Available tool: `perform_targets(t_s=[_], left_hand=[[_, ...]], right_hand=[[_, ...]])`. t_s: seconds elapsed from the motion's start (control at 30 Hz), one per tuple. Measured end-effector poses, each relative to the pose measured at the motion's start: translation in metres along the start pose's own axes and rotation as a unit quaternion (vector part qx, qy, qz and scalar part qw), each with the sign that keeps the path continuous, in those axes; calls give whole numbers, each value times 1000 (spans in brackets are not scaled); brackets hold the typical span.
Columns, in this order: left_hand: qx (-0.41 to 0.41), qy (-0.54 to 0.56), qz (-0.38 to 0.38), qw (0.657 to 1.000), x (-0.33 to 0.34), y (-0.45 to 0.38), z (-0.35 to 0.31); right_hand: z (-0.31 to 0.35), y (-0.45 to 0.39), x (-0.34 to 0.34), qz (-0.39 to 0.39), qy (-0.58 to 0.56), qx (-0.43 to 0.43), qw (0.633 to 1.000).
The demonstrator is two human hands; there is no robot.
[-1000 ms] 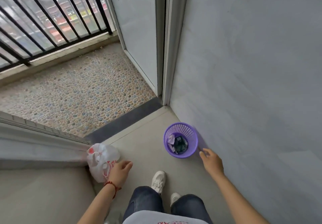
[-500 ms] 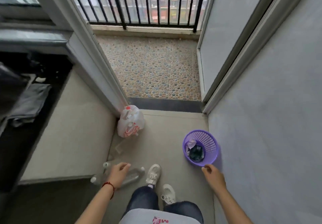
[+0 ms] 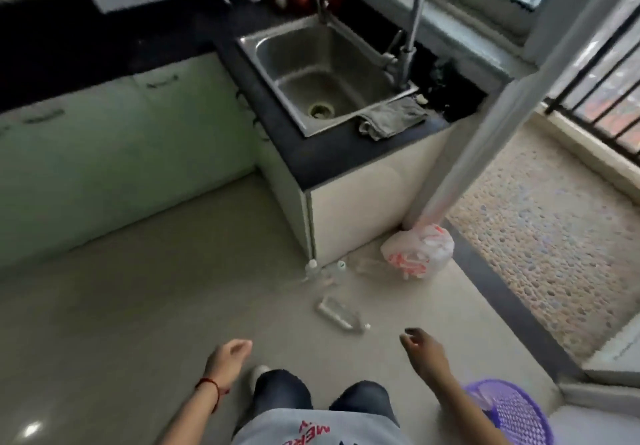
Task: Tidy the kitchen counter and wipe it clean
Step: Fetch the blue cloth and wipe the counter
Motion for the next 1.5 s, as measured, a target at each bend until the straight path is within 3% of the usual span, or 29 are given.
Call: perform_targets(t_s=[0.23,0.37,0.57,0.9,1.13,1.23,1.5], left_hand=[[-112,146,-85,979,-120,-30,130],[-149,205,-126,959,-172,-30,165],[-146,246,-131,949,-221,-44,181],[-149,380,-222,885,-363,-97,143],[-218,501,-254,798,-433,-119,152],[-244,551,-267,752,-452,-120,169],[-300,646,-285,641,-510,-138,241]], right_hand=[[145,-25,107,92,67,-121,986],[197,-26,167,132,116,-160,971],[260,-35,225,153,192,-185,952],[425,-82,337,226,299,-247,893],[588,-94,452,319,361,-313,819],[650,-76,510,351,341,-324,810],[754,-25,688,398,353,-393,750]])
Point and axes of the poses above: each hand's wrist, its own y-axis away from the middle knuckle, its own x-axis out of the palm, z = x × y, the point moved 2 cm from there along -y, towards the middle knuckle, and after that the axes turned 7 degrees about -x, right-handed, at the moved point
